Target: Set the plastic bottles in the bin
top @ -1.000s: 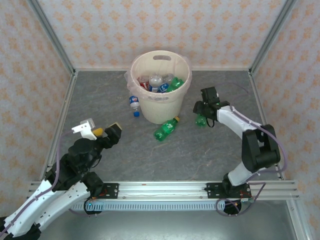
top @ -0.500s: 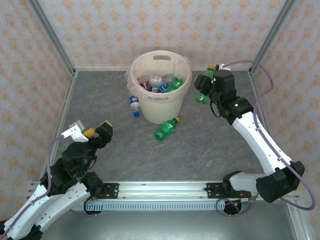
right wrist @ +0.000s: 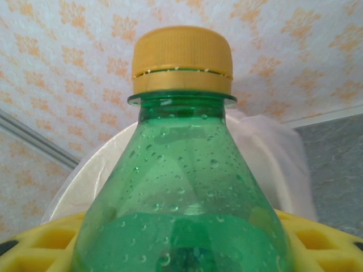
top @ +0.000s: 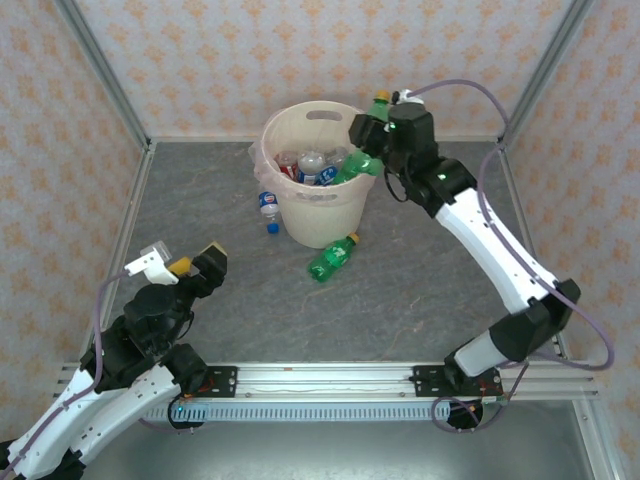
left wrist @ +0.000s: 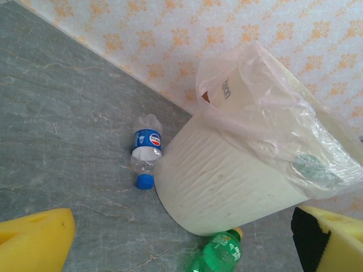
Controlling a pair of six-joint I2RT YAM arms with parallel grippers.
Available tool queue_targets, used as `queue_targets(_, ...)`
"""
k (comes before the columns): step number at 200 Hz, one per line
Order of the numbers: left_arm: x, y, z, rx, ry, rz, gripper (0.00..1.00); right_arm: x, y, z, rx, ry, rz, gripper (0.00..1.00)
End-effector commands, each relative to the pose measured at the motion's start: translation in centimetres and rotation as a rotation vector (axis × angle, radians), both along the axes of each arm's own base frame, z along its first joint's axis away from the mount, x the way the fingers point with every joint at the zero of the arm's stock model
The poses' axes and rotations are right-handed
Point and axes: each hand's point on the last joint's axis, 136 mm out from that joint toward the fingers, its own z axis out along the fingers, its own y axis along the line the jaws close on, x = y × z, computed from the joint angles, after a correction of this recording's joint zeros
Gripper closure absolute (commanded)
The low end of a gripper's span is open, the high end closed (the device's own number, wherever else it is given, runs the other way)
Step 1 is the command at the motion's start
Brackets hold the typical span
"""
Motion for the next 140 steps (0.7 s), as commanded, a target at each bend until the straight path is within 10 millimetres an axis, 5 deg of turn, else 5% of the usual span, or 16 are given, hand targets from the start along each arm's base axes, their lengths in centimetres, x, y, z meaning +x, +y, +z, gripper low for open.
queue_targets(1,-0.6,0.0,0.5,0.003,-0.002,-0.029,0.01,1.2,1.0,1.4,0.039,-0.013,-0.009,0.43)
queue_targets(43,-0.8,0.0,0.6,-0.005,-0.002,-0.034,0.01,3.1,4.4,0.4,0.056,0.024,0.046,0.38)
queue_targets(68,-0.8,-0.2,0.5,-0.006,0.002,-0.043,0.01,3.2,5.7,0.8,0.032,0.033,0.067,0.23)
queue_targets(82,-0.7,-0.2,0.7,0.005,0.003,-0.043,0.01,2.9,5.8,1.3,0.026,0.023,0.062,0.0)
queue_targets(140,-0.4,-1.0,2.1,-0.028,0.006,-0.064,0.01,0.3,4.1,3.9,0.059,-0.03,0.07,0.0)
